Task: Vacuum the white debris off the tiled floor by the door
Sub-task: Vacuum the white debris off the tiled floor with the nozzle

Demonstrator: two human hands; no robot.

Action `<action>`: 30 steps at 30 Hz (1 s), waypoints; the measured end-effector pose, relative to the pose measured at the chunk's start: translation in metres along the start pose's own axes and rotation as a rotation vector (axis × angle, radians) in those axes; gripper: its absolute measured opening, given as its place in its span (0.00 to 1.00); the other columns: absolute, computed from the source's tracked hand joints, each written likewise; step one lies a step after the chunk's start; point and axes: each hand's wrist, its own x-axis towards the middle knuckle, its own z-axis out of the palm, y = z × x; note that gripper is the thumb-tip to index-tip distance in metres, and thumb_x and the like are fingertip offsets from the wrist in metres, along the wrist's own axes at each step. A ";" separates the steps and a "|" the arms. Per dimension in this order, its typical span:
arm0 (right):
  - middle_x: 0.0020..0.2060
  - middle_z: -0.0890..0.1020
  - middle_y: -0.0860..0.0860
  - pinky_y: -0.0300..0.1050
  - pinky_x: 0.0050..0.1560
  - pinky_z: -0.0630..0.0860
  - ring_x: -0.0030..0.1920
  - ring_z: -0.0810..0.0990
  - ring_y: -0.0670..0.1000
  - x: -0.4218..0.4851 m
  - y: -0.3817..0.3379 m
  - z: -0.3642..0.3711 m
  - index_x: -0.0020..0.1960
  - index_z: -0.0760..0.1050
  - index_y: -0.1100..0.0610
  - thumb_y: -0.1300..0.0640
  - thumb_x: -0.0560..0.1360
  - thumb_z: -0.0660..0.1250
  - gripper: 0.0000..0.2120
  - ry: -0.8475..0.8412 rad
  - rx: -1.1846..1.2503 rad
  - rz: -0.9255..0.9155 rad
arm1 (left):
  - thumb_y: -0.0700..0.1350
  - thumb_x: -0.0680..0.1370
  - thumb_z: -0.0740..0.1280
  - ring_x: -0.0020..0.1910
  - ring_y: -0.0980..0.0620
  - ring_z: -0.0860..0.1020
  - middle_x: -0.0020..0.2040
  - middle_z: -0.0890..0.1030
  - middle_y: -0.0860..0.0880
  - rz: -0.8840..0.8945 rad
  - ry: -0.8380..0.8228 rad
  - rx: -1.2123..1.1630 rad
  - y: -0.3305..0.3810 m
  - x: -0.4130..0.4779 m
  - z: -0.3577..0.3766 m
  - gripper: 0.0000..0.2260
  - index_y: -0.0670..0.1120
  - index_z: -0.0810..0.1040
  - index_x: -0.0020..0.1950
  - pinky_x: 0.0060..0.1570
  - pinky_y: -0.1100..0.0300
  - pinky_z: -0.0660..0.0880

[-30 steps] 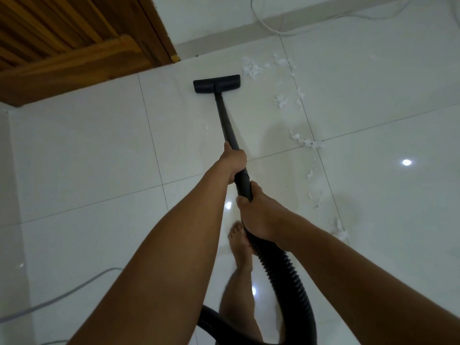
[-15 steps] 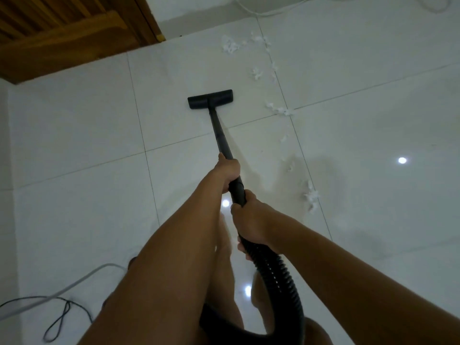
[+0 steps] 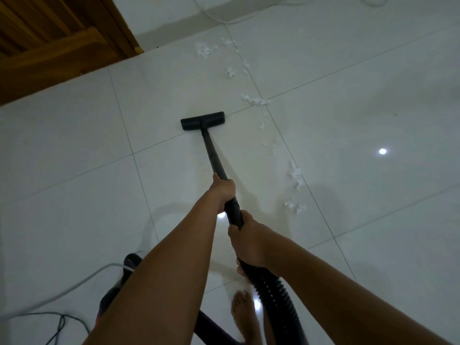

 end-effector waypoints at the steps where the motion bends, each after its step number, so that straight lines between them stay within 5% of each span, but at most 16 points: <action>1: 0.41 0.78 0.60 0.49 0.36 0.82 0.30 0.78 0.52 -0.002 0.009 0.007 0.75 0.56 0.43 0.52 0.84 0.54 0.21 0.007 0.006 0.000 | 0.44 0.84 0.54 0.57 0.44 0.77 0.68 0.73 0.41 0.006 -0.006 0.008 -0.010 -0.005 0.002 0.31 0.56 0.42 0.82 0.51 0.50 0.79; 5: 0.41 0.79 0.61 0.50 0.38 0.83 0.31 0.78 0.54 -0.020 0.043 0.037 0.76 0.55 0.45 0.53 0.84 0.53 0.21 0.026 -0.002 -0.001 | 0.43 0.85 0.53 0.49 0.46 0.75 0.68 0.73 0.41 0.025 -0.036 0.035 -0.050 -0.031 0.007 0.31 0.55 0.40 0.83 0.36 0.55 0.74; 13: 0.44 0.77 0.57 0.31 0.17 0.67 0.25 0.74 0.46 -0.036 0.129 0.090 0.77 0.55 0.49 0.53 0.86 0.52 0.21 0.126 -0.042 -0.081 | 0.44 0.85 0.53 0.60 0.42 0.76 0.71 0.71 0.42 0.021 -0.046 0.105 -0.137 -0.066 0.030 0.31 0.57 0.40 0.82 0.48 0.51 0.77; 17: 0.42 0.79 0.61 0.41 0.26 0.77 0.23 0.77 0.49 -0.043 0.169 0.114 0.75 0.56 0.41 0.51 0.84 0.54 0.20 0.060 0.118 -0.038 | 0.45 0.85 0.53 0.55 0.44 0.73 0.72 0.69 0.42 0.024 -0.055 0.127 -0.171 -0.082 0.041 0.31 0.57 0.39 0.82 0.49 0.52 0.75; 22: 0.42 0.78 0.61 0.42 0.26 0.77 0.22 0.76 0.50 -0.058 0.208 0.145 0.72 0.59 0.44 0.53 0.83 0.55 0.18 0.068 0.166 -0.048 | 0.43 0.85 0.53 0.56 0.44 0.74 0.73 0.68 0.42 0.031 -0.077 0.146 -0.215 -0.107 0.047 0.31 0.56 0.39 0.82 0.52 0.52 0.76; 27: 0.40 0.77 0.59 0.41 0.24 0.76 0.24 0.76 0.50 -0.086 0.243 0.191 0.73 0.59 0.48 0.53 0.84 0.55 0.18 0.108 0.247 -0.024 | 0.41 0.84 0.53 0.45 0.48 0.75 0.69 0.70 0.43 0.073 -0.115 0.207 -0.268 -0.135 0.046 0.31 0.53 0.40 0.83 0.41 0.55 0.75; 30: 0.40 0.79 0.60 0.43 0.26 0.76 0.25 0.77 0.51 -0.100 0.270 0.228 0.78 0.56 0.47 0.53 0.84 0.55 0.23 0.136 0.273 -0.017 | 0.41 0.84 0.54 0.55 0.44 0.78 0.70 0.71 0.40 0.091 -0.140 0.262 -0.308 -0.151 0.044 0.30 0.51 0.43 0.83 0.42 0.53 0.79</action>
